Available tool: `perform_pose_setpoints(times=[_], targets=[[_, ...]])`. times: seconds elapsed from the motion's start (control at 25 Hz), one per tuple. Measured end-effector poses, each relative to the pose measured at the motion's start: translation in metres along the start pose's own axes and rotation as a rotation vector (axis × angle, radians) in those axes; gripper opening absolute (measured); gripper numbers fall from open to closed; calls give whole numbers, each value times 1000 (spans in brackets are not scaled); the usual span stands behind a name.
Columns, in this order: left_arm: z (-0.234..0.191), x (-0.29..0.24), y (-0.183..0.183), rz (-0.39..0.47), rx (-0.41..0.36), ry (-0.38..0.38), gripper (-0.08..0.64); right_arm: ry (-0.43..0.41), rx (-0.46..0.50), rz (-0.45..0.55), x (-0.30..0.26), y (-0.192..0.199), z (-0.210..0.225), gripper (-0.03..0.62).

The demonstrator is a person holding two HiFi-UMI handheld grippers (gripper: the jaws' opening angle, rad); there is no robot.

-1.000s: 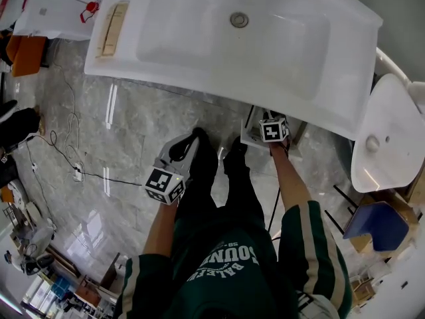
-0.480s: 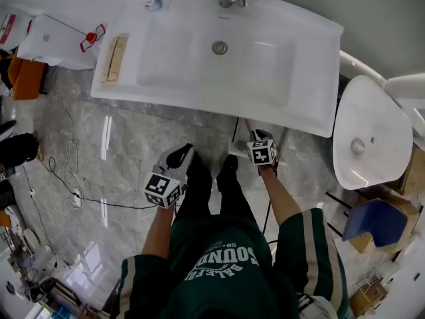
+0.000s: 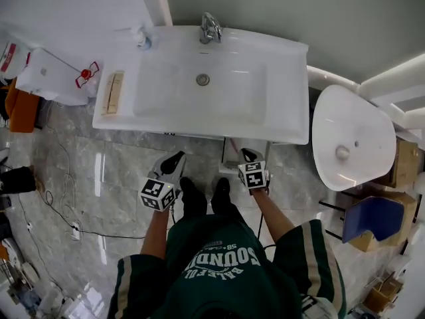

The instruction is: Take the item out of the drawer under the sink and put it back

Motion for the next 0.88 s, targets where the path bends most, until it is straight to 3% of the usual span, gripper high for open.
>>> perform_pose_setpoints(times=[0.32,0.6,0.88], targets=[[-3,-9,-57,90,-71,25,71,-1,-15,239,70,-83,3,3],[-5,3,-118,174,-181,27,52,-5,17,468,130,-155,-6,2],[-5,17,-170,283,-243,7,51,-33,50,635,175,-205,-21,3]])
Point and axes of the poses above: the fingertips, and each gripper's own axes: x backward along the fingers, z to its right, y out of its underside, the point moved 8 cm from there along x, backward along the fingers, and after that the axes turned 3 degrees about -z, right-handed, at the moved point
